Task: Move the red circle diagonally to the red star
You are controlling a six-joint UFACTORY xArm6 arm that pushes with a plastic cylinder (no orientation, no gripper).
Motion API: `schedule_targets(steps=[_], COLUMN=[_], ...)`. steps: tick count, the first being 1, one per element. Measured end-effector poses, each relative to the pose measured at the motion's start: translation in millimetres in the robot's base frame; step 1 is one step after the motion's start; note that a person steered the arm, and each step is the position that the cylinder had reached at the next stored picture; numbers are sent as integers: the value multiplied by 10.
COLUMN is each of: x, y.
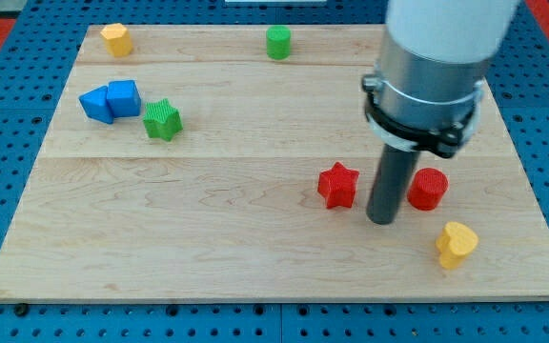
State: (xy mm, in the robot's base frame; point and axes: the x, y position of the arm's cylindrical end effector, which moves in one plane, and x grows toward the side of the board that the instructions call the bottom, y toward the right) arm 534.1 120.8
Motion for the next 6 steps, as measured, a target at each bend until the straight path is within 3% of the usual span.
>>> schedule_targets(steps=[1,4,6], x=[13,-916,-974], y=[405,538,582])
